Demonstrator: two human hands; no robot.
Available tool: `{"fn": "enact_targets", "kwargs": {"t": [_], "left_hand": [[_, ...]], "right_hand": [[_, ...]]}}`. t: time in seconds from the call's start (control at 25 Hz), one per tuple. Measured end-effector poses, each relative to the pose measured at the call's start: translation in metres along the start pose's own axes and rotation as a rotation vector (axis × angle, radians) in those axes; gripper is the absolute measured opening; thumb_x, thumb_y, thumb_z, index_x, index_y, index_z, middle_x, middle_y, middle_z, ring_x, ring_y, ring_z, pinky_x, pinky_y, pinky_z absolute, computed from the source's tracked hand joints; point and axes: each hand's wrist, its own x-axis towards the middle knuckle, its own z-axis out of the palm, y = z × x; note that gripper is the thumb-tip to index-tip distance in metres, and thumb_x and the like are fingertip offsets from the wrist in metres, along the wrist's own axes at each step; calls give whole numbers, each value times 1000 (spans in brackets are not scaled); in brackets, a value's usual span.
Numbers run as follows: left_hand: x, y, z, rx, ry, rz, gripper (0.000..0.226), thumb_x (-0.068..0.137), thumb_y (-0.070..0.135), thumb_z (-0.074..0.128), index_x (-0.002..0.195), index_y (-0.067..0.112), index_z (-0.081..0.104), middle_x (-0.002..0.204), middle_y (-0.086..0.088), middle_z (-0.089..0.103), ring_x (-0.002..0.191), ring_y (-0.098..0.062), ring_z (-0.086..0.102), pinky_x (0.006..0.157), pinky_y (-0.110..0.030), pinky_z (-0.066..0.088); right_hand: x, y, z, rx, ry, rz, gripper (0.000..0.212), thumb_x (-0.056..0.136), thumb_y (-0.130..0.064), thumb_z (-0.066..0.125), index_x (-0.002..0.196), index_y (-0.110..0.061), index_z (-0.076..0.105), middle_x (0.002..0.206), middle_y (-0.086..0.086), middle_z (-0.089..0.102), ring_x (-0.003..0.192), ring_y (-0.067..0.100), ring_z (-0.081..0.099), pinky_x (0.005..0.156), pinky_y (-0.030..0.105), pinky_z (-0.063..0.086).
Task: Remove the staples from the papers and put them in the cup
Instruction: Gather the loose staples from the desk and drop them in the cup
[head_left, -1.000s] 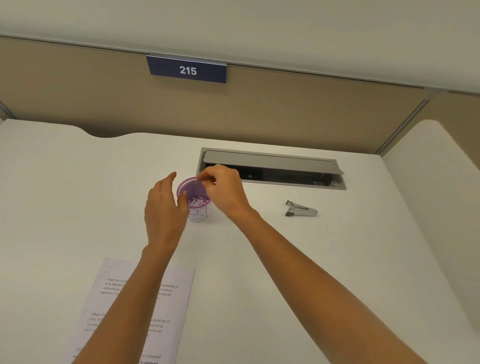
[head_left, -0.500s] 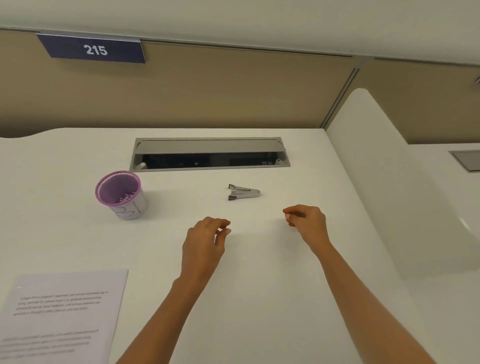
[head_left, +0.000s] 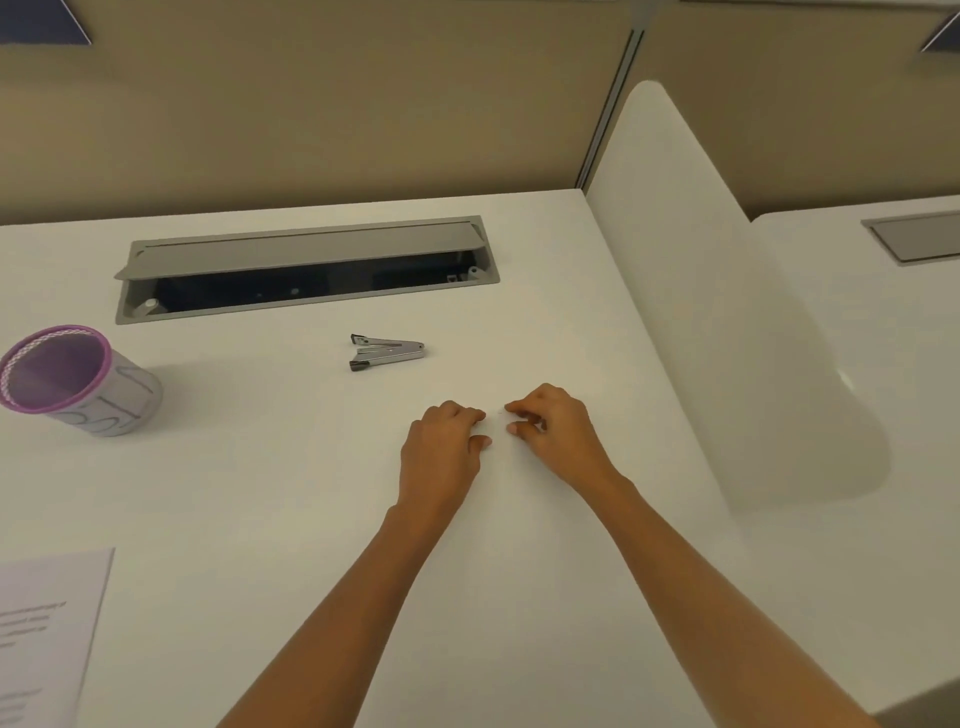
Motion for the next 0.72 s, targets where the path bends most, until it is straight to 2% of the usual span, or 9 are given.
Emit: {"fn": "enact_targets", "kwargs": {"t": [0.16, 0.44, 0.6, 0.72], "left_hand": [[10, 3, 6, 25, 25, -21, 32, 91, 28, 61, 122, 19, 63, 117, -2, 63, 108, -23, 56, 87, -32, 45], [16, -2, 7, -10, 74, -58, 28, 89, 25, 64, 116, 19, 66, 110, 0, 65, 99, -21, 60, 81, -32, 47], [19, -2, 7, -8, 69, -48, 26, 89, 25, 64, 114, 20, 66, 108, 0, 65, 96, -21, 61, 79, -31, 47], [22, -1, 6, -8, 61, -35, 24, 90, 25, 64, 113, 20, 68, 107, 1, 66, 96, -21, 61, 78, -32, 48]], "right_hand": [[8, -1, 8, 4, -7, -63, 27, 86, -16, 70, 112, -11, 70, 102, 4, 63, 94, 18, 57, 87, 29, 48], [23, 6, 9, 24, 24, -137, 20, 84, -14, 72, 102, -7, 72, 92, 7, 66, 84, 18, 59, 80, 35, 51], [28, 9, 11, -41, 67, -280, 10, 88, -11, 67, 90, -3, 71, 87, 7, 65, 84, 21, 58, 71, 39, 51], [30, 7, 16, -220, 122, -353, 11, 92, -10, 59, 87, -3, 65, 88, 8, 62, 84, 23, 56, 59, 41, 51]]}}
